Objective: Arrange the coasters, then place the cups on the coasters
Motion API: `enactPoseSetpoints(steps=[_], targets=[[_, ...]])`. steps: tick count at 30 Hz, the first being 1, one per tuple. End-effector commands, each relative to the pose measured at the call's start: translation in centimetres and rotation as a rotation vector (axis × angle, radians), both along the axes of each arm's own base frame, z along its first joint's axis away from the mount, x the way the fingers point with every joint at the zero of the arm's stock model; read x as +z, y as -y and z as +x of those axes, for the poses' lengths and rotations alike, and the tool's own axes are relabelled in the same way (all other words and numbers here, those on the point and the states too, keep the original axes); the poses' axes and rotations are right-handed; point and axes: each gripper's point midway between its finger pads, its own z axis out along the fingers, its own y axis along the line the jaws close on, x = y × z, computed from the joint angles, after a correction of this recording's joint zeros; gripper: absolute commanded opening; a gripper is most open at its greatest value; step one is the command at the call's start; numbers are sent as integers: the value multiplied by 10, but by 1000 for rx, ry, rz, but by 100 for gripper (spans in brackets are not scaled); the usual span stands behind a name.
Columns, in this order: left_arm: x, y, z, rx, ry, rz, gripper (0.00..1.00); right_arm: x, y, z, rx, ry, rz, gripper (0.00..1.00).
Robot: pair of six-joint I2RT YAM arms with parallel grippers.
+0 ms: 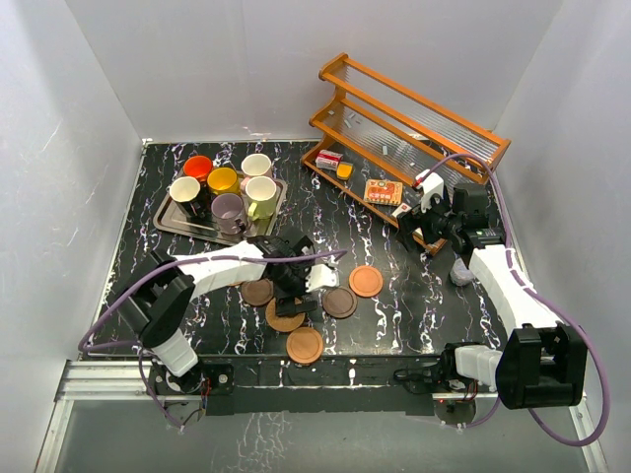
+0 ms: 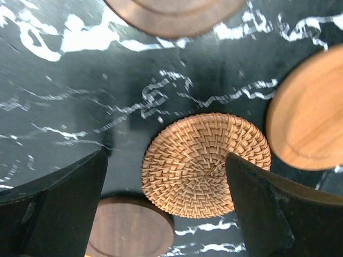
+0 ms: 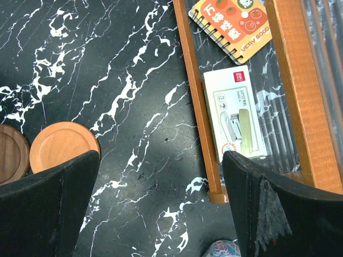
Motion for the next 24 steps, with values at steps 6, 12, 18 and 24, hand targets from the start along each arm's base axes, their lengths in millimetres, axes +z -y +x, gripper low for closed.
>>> enactPoseSetpoints(steps=[6, 12, 18, 24], targets=[[0, -65, -44, -22, -81, 197, 90, 24, -2, 6, 11, 89, 26, 98], [1, -101, -42, 8, 12, 297, 90, 26, -4, 5, 18, 93, 34, 98], [4, -133, -41, 58, 68, 350, 90, 26, -4, 6, 20, 92, 37, 98], [12, -146, -48, 97, 88, 337, 90, 24, -5, 6, 24, 84, 40, 98]])
